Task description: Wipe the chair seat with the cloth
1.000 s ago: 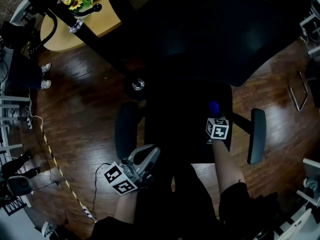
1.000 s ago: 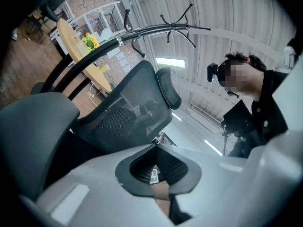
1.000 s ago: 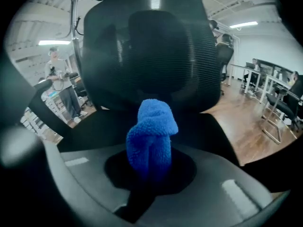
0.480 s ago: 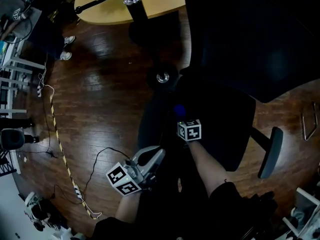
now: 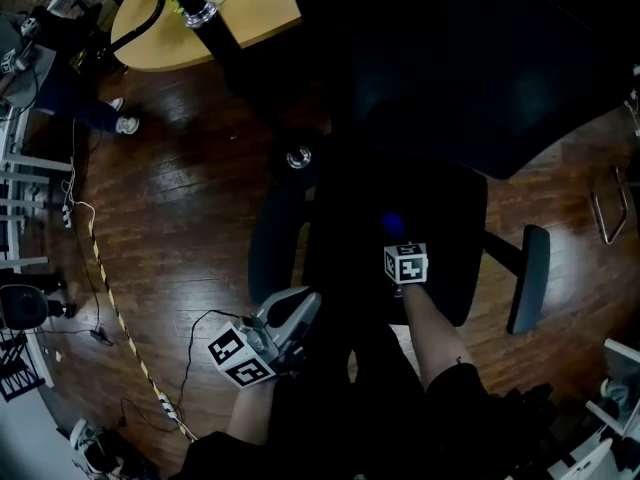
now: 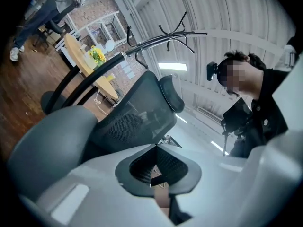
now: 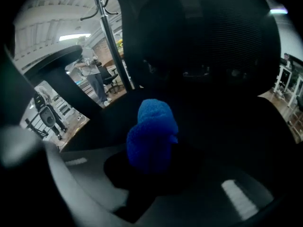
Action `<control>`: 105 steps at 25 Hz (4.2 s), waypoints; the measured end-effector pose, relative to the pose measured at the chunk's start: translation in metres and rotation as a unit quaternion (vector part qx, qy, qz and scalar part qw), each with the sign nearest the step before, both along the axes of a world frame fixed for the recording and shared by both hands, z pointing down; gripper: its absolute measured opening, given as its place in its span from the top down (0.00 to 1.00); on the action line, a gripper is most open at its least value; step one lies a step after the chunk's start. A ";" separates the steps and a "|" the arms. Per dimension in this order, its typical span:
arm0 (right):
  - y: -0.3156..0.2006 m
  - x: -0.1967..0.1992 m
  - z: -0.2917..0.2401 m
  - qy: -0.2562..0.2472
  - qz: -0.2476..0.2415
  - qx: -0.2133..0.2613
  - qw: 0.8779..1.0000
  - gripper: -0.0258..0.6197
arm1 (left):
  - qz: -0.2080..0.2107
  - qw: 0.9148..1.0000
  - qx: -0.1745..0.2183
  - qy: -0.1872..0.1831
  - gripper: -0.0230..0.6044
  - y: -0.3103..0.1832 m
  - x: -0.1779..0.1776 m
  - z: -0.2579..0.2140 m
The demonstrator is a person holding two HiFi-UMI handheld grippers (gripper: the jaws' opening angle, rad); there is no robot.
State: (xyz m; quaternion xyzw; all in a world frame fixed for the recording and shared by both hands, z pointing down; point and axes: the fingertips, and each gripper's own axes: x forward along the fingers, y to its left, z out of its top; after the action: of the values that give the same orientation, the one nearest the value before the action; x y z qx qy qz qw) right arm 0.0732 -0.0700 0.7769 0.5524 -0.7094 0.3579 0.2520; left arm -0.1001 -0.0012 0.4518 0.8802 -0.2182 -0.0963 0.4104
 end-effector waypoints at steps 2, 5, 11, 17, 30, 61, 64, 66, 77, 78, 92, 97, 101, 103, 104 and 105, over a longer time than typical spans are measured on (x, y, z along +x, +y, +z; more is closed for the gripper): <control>0.018 0.049 0.002 0.022 0.032 -0.005 0.999 0.90 | 0.026 1.000 0.003 0.001 0.96 0.002 0.019 -0.001; 0.050 0.121 0.002 0.053 0.090 -0.013 0.994 0.90 | 0.069 0.998 0.005 0.004 0.96 0.005 0.048 0.001; 0.097 0.212 -0.018 0.084 0.163 -0.019 0.983 0.90 | 0.126 0.992 0.010 0.012 0.96 0.017 0.090 -0.004; 0.098 0.219 -0.028 0.114 0.169 -0.012 0.979 0.90 | 0.129 0.992 0.011 0.007 0.96 0.024 0.090 -0.011; 0.026 -0.018 -0.030 -0.026 0.003 0.013 1.000 0.90 | 0.038 0.999 0.027 0.015 0.96 0.014 0.029 -0.020; 0.141 0.133 0.000 0.028 0.139 -0.040 0.989 0.90 | 0.087 0.996 0.029 0.018 0.96 0.020 0.078 -0.016; 0.148 0.160 -0.009 0.035 0.160 -0.043 0.986 0.90 | 0.109 0.993 0.030 0.020 0.96 0.020 0.101 -0.018; 0.150 0.164 -0.010 0.037 0.162 -0.045 0.985 0.90 | 0.122 0.992 0.030 0.022 0.96 0.023 0.112 -0.018; 0.134 0.121 -0.011 0.016 0.111 -0.047 0.993 0.90 | 0.078 0.996 0.031 0.016 0.96 0.010 0.086 -0.014; 0.128 0.102 -0.011 0.010 0.092 -0.048 0.995 0.90 | 0.069 0.997 0.032 0.016 0.96 0.008 0.080 -0.015; 0.091 -0.177 -0.012 -0.130 -0.157 -0.056 0.978 0.90 | -0.087 0.996 0.034 -0.007 0.96 0.014 -0.025 -0.015; 0.097 -0.173 -0.012 -0.125 -0.158 -0.026 0.979 0.90 | -0.080 0.996 0.031 -0.013 0.96 0.014 -0.027 -0.011; 0.109 -0.134 -0.005 -0.104 -0.115 -0.037 0.987 0.90 | -0.038 0.999 0.032 -0.010 0.96 0.011 -0.003 -0.012; 0.117 -0.102 0.000 -0.093 -0.077 -0.041 0.992 0.90 | -0.003 0.999 0.034 -0.007 0.96 0.007 0.016 -0.011; 0.122 -0.084 0.003 -0.085 -0.059 -0.042 0.994 0.90 | 0.016 0.999 0.036 -0.005 0.96 0.005 0.028 -0.011; 0.128 -0.066 0.005 -0.077 -0.041 -0.043 0.995 0.90 | 0.033 0.999 0.038 -0.003 0.96 0.004 0.040 -0.011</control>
State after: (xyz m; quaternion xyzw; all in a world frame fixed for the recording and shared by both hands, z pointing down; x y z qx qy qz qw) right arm 0.0071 0.0583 0.7820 0.4818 -0.7329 0.4191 0.2347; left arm -0.0600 0.0025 0.4409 0.9024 -0.1862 -0.0880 0.3784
